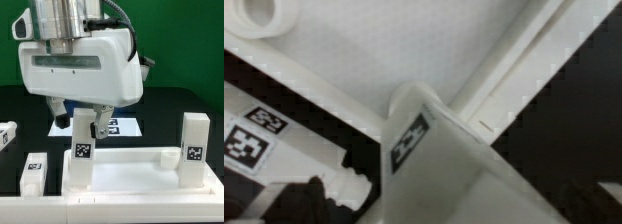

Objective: Assemble desk

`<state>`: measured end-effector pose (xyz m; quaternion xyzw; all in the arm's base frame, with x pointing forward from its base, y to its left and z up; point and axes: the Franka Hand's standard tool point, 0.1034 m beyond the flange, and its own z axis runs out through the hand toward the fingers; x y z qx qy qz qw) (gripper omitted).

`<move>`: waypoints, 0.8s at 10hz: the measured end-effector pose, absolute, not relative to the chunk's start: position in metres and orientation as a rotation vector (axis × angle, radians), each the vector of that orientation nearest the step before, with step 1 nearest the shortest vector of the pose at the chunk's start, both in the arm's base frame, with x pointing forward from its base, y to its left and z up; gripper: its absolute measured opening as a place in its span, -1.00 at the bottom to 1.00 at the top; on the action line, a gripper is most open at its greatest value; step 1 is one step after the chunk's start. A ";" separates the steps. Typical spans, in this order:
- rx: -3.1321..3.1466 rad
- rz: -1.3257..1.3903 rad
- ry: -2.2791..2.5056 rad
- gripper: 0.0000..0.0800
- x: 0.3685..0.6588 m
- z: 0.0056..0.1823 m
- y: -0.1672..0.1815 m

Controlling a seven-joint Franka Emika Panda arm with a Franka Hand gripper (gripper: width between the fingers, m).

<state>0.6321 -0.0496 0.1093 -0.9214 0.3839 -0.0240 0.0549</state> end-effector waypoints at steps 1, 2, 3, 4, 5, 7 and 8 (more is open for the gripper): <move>-2.843 -0.078 1.058 0.62 0.632 0.109 -0.050; -2.895 -0.087 0.914 0.62 0.632 0.109 -0.050; -3.000 -0.106 0.581 0.62 0.632 0.109 -0.052; -3.051 -0.125 0.287 0.62 0.631 0.108 -0.055; -3.064 -0.125 0.142 0.62 0.629 0.106 -0.057; -3.050 -0.119 0.291 -0.01 0.629 0.106 -0.055; -3.042 -0.116 0.339 -0.01 0.629 0.105 -0.055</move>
Offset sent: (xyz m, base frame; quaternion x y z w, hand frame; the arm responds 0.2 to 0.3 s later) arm -0.0072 -0.0012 0.0028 -0.0024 0.0039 -0.4544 0.8908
